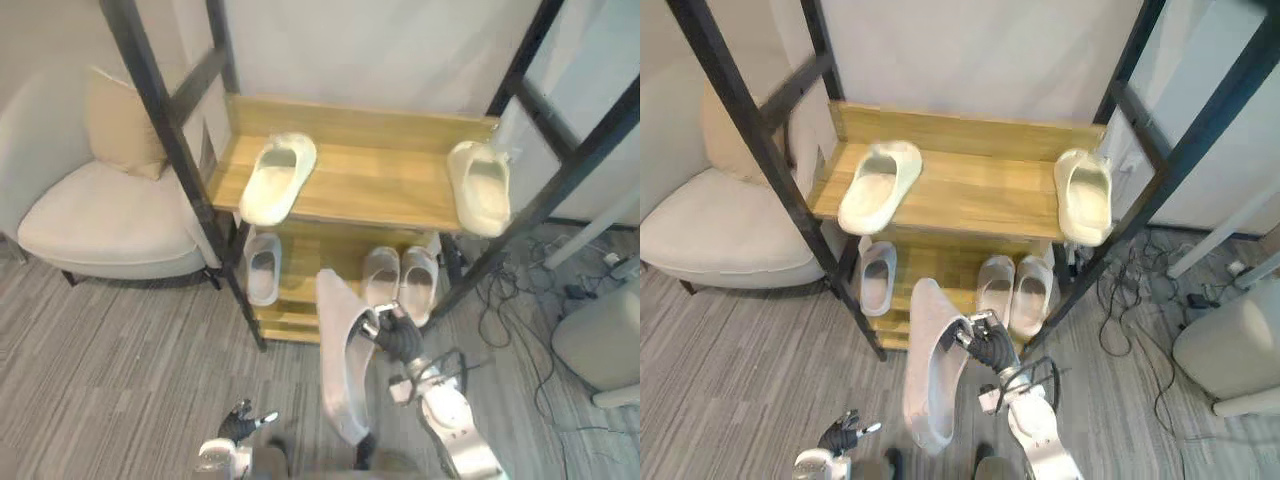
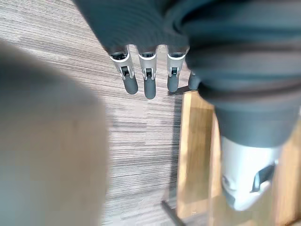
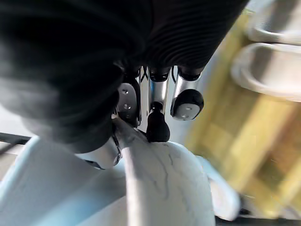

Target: Organize the slippers on the shoe rack

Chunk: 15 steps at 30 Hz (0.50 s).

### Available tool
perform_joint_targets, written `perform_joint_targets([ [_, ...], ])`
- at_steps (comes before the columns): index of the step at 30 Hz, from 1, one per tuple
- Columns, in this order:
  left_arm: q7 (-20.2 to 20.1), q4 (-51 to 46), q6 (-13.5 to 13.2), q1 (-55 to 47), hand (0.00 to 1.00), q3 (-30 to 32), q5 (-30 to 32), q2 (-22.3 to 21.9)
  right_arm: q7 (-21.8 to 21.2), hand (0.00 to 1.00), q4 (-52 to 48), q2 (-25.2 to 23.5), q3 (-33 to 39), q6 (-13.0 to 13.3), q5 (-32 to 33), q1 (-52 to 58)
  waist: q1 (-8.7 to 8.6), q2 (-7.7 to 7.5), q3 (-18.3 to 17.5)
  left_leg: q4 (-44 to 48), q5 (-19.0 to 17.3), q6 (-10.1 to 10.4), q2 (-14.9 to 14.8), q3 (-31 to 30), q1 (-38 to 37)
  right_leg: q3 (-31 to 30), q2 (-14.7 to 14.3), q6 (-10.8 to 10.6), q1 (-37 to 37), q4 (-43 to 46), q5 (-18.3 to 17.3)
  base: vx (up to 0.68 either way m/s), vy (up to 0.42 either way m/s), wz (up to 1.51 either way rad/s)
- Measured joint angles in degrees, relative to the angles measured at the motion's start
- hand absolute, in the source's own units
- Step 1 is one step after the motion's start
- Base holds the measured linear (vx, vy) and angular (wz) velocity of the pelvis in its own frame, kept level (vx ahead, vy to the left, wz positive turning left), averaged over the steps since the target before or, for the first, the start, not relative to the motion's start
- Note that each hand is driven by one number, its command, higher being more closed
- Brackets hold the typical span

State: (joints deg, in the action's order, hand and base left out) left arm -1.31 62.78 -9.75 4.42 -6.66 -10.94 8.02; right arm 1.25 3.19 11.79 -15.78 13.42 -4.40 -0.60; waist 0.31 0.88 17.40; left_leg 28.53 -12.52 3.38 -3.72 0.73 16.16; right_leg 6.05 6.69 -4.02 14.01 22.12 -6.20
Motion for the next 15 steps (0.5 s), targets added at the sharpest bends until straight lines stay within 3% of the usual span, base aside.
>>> perform_joint_targets([
  [3,0.21,-2.48,-0.84,2.40,0.00,0.12,-3.42,0.22,2.27,1.00,3.75,2.55,0.25,-1.03,-0.08,-9.41,0.32,1.11,4.33,7.85,-2.79,0.24,-0.74,-0.12,8.52,-0.44,0.26,0.21,9.21,8.79,-3.25,-0.26,-0.014,-0.05],
  [6,1.25,-4.82,-1.52,4.44,0.00,0.91,-5.79,0.32,4.60,1.00,4.71,4.89,2.28,-1.19,-0.21,-16.45,0.59,1.27,7.61,14.50,-4.52,0.46,-1.09,-0.80,14.69,-0.44,0.64,0.68,15.85,16.57,-5.63,-0.16,-0.024,-0.01],
  [10,1.55,-7.89,-3.48,6.67,0.00,2.98,-9.08,0.37,9.69,1.00,9.79,10.90,3.88,-1.19,-0.77,-29.14,1.26,1.62,8.30,29.12,-8.84,0.74,-1.79,-2.34,27.11,-0.65,1.51,1.21,28.53,32.17,-10.84,-0.10,-0.028,0.01],
  [12,0.39,-9.44,-3.66,6.87,0.00,4.14,-9.70,0.25,10.65,1.00,10.47,12.93,3.98,-1.18,-0.79,-32.04,1.68,1.89,9.13,32.49,-9.90,0.94,-1.97,-2.91,29.62,-0.49,1.53,1.39,30.88,35.55,-12.07,-0.08,0.000,-0.01],
  [13,-0.99,-12.91,-4.26,5.88,0.00,4.62,-9.76,-0.73,11.62,1.00,11.45,15.51,4.25,-1.20,-0.78,-34.66,3.14,2.69,9.44,36.50,-11.50,0.99,-2.31,-3.09,32.19,-0.73,1.73,1.07,33.76,39.83,-14.06,-0.10,0.026,-0.02],
  [15,-1.41,-15.90,-5.05,4.43,0.00,6.14,-10.80,-2.13,12.57,1.00,11.52,16.43,4.18,-1.25,-1.02,-37.25,3.92,3.00,9.35,39.90,-12.70,1.14,-2.30,-3.50,35.19,-0.62,2.34,1.03,36.77,43.55,-15.48,-0.08,0.030,0.02],
])
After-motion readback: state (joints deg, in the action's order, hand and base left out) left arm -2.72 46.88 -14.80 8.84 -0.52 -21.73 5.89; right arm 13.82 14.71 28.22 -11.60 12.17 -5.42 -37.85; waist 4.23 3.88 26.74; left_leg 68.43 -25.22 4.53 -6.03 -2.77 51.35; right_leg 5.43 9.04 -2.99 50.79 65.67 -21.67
